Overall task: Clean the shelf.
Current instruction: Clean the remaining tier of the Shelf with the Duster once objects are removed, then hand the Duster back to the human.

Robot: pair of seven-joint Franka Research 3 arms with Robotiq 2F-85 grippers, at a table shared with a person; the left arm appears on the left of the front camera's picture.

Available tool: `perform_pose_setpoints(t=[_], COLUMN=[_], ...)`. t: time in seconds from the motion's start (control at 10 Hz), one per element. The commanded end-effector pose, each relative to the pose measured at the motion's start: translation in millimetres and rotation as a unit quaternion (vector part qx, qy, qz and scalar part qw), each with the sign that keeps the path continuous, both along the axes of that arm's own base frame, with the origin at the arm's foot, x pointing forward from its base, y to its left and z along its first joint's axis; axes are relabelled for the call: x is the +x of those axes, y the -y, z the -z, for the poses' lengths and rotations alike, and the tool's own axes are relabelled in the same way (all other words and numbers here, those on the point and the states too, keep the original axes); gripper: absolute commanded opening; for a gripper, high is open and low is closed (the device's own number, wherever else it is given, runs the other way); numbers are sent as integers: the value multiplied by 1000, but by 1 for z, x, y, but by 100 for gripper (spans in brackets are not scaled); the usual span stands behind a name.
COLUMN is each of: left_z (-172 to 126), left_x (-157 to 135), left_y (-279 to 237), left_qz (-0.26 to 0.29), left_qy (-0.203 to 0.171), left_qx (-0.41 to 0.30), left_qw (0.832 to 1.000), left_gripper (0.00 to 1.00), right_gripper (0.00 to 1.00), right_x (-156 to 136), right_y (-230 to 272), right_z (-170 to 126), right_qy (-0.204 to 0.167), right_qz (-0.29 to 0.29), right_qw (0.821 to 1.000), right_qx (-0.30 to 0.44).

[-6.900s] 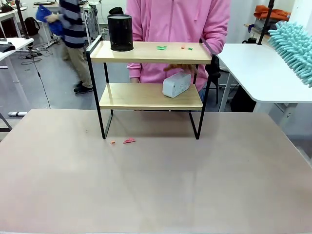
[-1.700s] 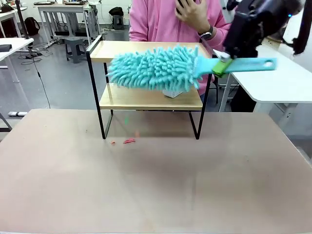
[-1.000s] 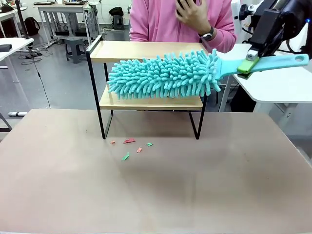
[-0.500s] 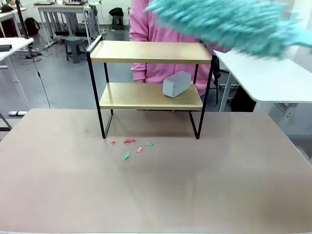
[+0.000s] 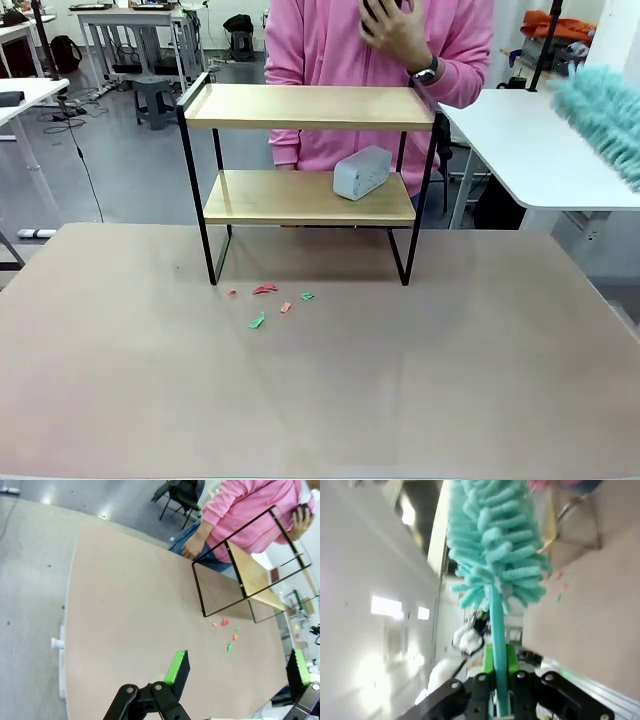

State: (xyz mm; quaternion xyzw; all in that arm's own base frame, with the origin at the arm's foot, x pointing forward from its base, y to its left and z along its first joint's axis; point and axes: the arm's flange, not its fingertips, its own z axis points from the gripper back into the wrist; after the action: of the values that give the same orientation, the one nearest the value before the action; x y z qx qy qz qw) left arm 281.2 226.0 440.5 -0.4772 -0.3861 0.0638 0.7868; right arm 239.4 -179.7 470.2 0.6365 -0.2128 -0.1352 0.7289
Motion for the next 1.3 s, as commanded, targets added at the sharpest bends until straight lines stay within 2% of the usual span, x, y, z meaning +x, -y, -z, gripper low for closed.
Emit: perform_pose_setpoints(t=[0.0,0.1,0.2,0.3,1.2], left_z=[1,1,1,1,1], left_x=[0,0,0,0,0], left_y=[2,2,2,2,2], left_qz=[0,0,0,0,0], left_qy=[15,15,15,15,15], left_qx=[-4,-4,-4,-4,-4], left_qw=[1000,1000,1000,1000,1000], left_gripper=[100,100,100,100,100], right_gripper=[13,13,13,13,13], right_x=[46,57,71,51,51], right_y=[-49,-55,-70,-15,-15], right_z=[22,26,23,34,34], right_qy=[-101,-135,-127,-97,-97], right_qz=[20,18,9,27,27], right_qw=[995,991,992,995,995], right_qx=[5,-10,-23,-17,-17])
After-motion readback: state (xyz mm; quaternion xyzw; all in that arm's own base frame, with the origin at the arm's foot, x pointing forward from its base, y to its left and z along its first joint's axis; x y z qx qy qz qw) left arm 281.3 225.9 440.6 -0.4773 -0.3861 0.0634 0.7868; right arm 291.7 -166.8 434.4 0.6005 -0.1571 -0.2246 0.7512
